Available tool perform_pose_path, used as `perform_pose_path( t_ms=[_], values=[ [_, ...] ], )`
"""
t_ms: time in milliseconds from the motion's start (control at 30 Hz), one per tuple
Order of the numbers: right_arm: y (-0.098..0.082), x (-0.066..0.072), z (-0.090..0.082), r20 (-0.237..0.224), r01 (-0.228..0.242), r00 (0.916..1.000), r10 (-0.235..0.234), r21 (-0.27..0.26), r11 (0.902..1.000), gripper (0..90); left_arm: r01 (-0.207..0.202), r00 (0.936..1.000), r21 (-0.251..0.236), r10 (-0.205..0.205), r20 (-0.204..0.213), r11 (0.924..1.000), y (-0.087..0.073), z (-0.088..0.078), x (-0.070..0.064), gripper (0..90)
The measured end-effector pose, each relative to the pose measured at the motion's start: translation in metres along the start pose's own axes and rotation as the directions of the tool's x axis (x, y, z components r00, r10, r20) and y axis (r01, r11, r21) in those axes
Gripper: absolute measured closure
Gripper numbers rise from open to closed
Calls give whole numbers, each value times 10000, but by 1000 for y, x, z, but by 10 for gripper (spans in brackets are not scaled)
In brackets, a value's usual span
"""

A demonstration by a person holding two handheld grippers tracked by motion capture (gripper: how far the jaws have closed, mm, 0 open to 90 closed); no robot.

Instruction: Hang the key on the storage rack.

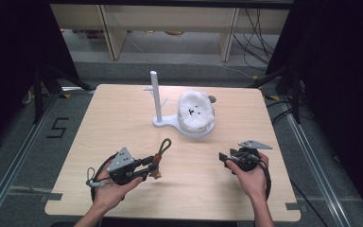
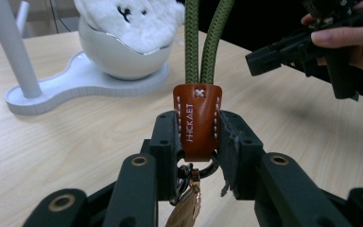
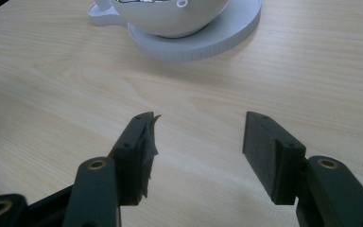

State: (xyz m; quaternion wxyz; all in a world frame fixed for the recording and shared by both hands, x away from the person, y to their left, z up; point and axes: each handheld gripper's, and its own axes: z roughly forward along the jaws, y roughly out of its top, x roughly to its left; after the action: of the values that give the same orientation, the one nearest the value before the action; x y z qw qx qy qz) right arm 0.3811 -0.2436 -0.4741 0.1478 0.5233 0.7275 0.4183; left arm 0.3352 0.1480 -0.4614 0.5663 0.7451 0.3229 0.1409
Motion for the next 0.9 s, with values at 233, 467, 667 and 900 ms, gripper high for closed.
perform_pose_path(
  t_ms=[233,467,667,900],
  values=[
    [-1,1,1,116,-20,9999,22,-155,9999,452,114,9998,-537,-124,-183,9985,3,-5,7,688],
    [-1,1,2,118,-30,9999,33,-174,9998,451,133,9989,-743,-166,-437,9971,9,-11,13,688],
    [-1,1,1,133,-7,9999,8,-100,9999,451,16,9980,-937,-75,-625,9956,16,-14,18,688],
    [-1,-2,0,21,292,9996,-291,-293,9991,451,-30,9965,-1184,-69,-831,9930,22,-19,24,688]
  ],
)
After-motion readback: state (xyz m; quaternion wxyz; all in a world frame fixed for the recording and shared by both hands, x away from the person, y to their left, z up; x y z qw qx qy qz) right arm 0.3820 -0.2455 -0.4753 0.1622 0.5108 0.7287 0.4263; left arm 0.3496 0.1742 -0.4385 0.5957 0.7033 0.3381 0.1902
